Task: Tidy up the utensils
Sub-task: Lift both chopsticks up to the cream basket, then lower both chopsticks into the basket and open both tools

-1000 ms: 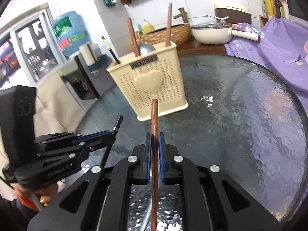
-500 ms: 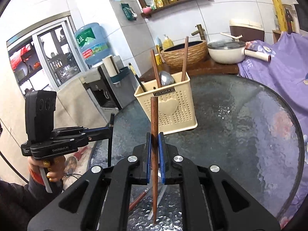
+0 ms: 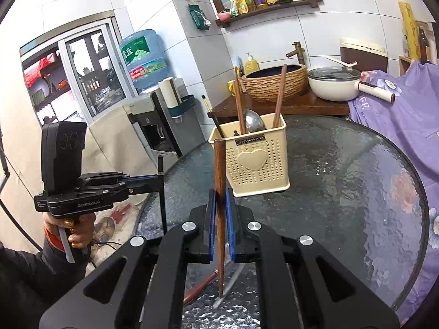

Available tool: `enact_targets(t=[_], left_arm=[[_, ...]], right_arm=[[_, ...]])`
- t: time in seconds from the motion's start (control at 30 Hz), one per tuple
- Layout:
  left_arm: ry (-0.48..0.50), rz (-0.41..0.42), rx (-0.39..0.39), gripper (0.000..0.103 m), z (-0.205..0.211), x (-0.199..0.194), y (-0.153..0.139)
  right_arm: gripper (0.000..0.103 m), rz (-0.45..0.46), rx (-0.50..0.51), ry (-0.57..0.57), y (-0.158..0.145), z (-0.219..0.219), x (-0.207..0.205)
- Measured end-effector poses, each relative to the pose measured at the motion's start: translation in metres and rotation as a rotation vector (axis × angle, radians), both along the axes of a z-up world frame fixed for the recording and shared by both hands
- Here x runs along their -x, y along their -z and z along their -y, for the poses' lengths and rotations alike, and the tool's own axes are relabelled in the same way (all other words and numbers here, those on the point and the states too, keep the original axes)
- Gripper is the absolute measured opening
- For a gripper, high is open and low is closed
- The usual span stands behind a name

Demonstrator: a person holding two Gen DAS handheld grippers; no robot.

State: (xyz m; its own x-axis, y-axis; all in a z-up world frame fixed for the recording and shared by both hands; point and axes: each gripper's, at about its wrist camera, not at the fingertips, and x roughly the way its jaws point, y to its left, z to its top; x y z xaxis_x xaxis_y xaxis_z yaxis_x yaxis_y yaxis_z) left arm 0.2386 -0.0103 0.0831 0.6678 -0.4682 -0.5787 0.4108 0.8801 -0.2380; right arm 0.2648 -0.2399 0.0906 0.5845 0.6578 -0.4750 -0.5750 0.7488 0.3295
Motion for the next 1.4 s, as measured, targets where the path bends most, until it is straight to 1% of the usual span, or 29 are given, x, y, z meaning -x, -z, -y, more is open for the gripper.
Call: enact_targets(t=[0.2,0.33,0.5,0.67,0.87,1.0,1.1,1.23,1.3,1.33,1.4], left_arm=[[-0.005,0.033,0.006,0.007,-0.006,0.004,-0.013],[-0.025,0.054,-0.001,0.007,-0.005,0.002,-0.022],[-0.009,0.079,-0.023,0.007,0.002,0.000,-0.033],[-0.010,0.098,-0.038,0.007,0.008,-0.011,-0.046],[-0.018,0.124,-0.060,0.007,0.016,-0.025,-0.066],[-0.029,0.156,-0.069,0.007,0.019,-0.035,-0.087],[-0.051,0.193,-0.077,0.007,0.021,-0.042,-0.110],[-0.097,0.244,-0.074,0.007,0.018,-0.058,-0.146],[-0.142,0.284,-0.091,0.007,0.016,-0.067,-0.161],[-0.165,0.293,-0.097,0.007,0.015,-0.074,-0.167],[-0.184,0.282,-0.093,0.007,0.013,-0.087,-0.173]], right_arm=[[0.008,0.032,0.010,0.000,-0.013,-0.005,-0.001],[0.008,0.063,0.053,0.006,-0.019,-0.013,-0.004],[0.008,0.093,0.088,0.010,-0.028,-0.022,-0.009],[0.008,0.121,0.105,0.020,-0.041,-0.028,-0.020],[0.008,0.150,0.111,0.036,-0.065,-0.035,-0.039],[0.008,0.171,0.108,0.052,-0.085,-0.040,-0.053],[0.008,0.202,0.104,0.078,-0.106,-0.043,-0.066],[0.008,0.250,0.091,0.118,-0.138,-0.047,-0.084],[0.008,0.270,0.093,0.139,-0.149,-0.050,-0.092],[0.008,0.275,0.088,0.149,-0.153,-0.051,-0.097],[0.008,0.298,0.091,0.182,-0.161,-0.055,-0.108]])
